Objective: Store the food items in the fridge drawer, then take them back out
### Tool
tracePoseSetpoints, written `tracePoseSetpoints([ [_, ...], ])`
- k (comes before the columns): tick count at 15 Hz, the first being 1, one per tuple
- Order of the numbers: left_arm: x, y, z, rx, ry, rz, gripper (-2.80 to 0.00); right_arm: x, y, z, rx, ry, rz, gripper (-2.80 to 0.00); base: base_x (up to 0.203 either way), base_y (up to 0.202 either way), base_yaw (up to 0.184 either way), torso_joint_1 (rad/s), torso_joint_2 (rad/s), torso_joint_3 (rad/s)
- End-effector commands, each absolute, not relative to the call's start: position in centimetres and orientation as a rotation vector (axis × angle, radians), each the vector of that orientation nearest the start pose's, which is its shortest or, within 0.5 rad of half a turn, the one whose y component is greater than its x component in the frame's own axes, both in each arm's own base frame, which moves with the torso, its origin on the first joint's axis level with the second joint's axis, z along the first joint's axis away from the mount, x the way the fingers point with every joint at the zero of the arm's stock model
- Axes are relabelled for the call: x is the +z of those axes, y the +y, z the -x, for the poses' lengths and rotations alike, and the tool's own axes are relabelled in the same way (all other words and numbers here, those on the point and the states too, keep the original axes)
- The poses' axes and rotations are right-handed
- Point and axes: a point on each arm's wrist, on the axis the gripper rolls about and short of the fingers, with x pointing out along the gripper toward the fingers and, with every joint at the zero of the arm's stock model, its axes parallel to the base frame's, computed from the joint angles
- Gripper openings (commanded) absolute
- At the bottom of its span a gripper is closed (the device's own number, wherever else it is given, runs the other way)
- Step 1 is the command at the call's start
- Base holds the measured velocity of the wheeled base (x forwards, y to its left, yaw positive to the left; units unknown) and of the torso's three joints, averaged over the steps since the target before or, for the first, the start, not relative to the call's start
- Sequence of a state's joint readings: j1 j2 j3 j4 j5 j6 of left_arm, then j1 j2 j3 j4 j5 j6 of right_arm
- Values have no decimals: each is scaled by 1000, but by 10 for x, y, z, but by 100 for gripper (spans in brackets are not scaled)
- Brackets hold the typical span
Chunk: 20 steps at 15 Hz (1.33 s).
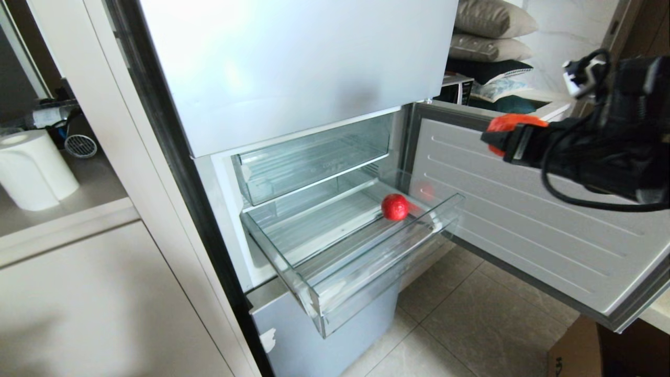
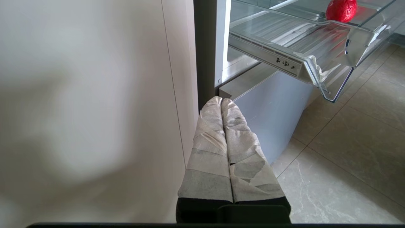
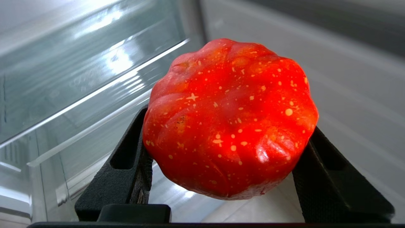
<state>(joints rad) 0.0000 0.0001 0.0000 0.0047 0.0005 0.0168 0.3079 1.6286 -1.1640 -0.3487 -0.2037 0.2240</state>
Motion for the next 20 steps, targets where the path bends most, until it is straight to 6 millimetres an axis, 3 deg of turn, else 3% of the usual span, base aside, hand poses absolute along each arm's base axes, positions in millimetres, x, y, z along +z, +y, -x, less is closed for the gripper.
tracePoseSetpoints([
  [1,75,0,23,1,5,-17,-280,212,123,-354,133,231,-170,-280,0,0,0,0,0,0],
  [5,75,0,23,1,5,-17,-280,175,184,-398,264,220,-184,-280,0,0,0,0,0,0],
  [11,75,0,23,1,5,-17,-280,128,264,-429,392,206,-186,-280,0,0,0,0,0,0],
  [16,75,0,23,1,5,-17,-280,92,293,-444,405,228,-151,-280,0,0,0,0,0,0],
  [20,75,0,23,1,5,-17,-280,90,296,-450,395,296,-121,-280,0,0,0,0,0,0],
])
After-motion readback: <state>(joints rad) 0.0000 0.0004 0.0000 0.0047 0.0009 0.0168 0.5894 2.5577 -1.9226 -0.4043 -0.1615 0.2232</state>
